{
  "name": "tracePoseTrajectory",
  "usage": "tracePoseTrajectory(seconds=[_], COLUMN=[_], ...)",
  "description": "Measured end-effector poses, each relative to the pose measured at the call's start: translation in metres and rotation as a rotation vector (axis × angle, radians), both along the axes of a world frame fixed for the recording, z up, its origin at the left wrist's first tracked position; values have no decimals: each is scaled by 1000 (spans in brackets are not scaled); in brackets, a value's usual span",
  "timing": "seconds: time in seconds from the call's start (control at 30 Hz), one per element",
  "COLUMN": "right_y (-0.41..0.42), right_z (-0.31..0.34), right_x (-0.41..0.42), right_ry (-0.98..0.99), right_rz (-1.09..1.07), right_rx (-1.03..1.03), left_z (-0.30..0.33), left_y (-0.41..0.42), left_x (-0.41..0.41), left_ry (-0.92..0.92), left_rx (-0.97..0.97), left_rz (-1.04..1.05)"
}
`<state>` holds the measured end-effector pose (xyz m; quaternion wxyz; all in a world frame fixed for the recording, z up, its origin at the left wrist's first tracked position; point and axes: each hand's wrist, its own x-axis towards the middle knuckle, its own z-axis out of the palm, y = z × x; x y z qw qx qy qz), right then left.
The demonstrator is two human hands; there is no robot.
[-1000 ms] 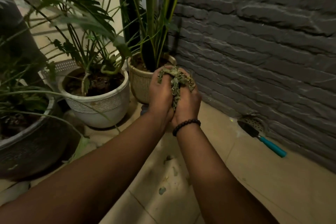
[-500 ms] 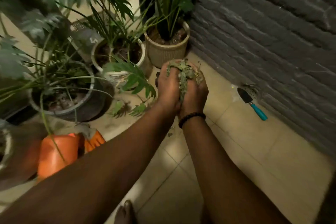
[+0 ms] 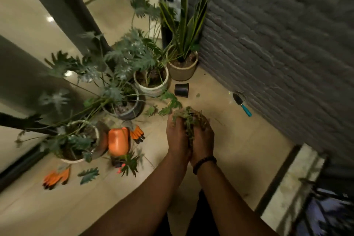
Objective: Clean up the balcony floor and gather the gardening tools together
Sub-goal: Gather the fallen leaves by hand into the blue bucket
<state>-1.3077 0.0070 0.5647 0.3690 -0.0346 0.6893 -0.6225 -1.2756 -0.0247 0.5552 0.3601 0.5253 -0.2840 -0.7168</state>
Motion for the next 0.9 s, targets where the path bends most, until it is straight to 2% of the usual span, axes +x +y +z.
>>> tracePoseTrajectory(seconds=[0.13,0.27,0.53,0.9], right_y=[12,15,26,31], right_z=[65,102,143,140], right_x=[22,32,66,189], right_ry=[75,206,149,112], right_rz=[33,98,235,577], right_rx=[-54,-137,-222,-166], left_z=[64,109,161,155], left_y=[6,12,32,54], left_x=[25,36,75,201], left_ry=[46,42,35,8], left_rx=[-40,-47,-74,-6], left_rz=[-11,28,201,580])
